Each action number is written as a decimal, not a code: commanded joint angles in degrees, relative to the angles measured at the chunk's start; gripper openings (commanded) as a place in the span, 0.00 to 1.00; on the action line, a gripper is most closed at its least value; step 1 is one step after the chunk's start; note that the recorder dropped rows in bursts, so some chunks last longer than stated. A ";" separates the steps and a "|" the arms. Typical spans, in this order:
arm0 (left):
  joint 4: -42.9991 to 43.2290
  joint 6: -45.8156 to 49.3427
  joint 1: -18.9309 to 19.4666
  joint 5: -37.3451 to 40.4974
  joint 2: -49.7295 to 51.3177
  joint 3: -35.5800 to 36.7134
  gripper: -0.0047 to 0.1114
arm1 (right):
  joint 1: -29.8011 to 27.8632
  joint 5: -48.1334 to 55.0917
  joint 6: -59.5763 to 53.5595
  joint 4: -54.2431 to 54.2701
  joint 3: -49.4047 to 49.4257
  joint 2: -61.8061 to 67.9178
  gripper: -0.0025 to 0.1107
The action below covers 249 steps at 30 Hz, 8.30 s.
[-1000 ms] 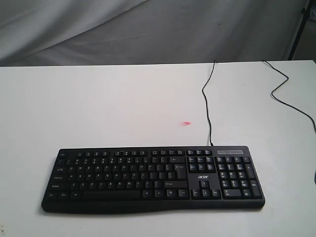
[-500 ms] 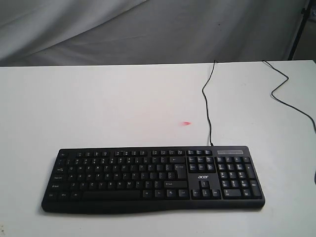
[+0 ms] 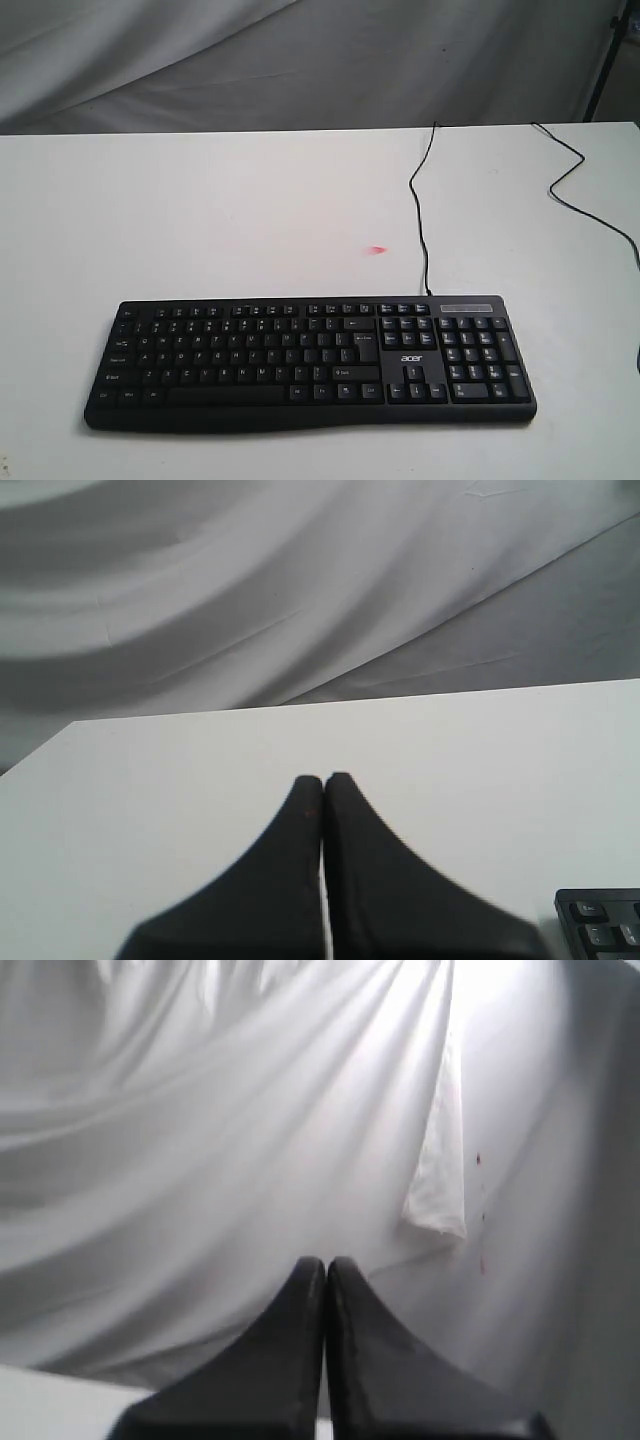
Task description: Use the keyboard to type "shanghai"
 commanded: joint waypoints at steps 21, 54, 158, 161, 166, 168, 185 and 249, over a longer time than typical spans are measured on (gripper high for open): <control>-0.03 -0.16 -0.22 -0.30 0.18 0.29 0.05 | -0.40 -24.45 21.10 -0.12 0.16 -0.24 0.02; -0.03 -0.16 -0.22 -0.30 0.18 0.29 0.05 | -0.29 -11.62 42.25 -29.44 -37.14 42.19 0.02; -0.03 -0.16 -0.22 -0.30 0.18 0.29 0.05 | 11.88 72.45 -96.21 72.34 -83.01 108.16 0.02; -0.03 -0.16 -0.22 -0.30 0.18 0.29 0.05 | 12.50 77.30 -97.21 74.42 -82.89 107.86 0.02; -0.03 -0.16 -0.22 -0.30 0.18 0.29 0.05 | 19.44 66.74 -103.02 71.96 -82.89 104.92 0.02; -0.03 -0.16 -0.22 -0.30 0.18 0.29 0.05 | 22.73 62.31 -103.02 71.44 -82.89 104.83 0.02; -0.03 -0.16 -0.22 -0.30 0.18 0.29 0.05 | 36.08 53.61 -83.00 55.06 -82.89 112.99 0.02; -0.03 -0.16 -0.22 -0.30 0.18 0.29 0.05 | 32.97 47.43 -74.60 46.82 -89.29 125.62 0.02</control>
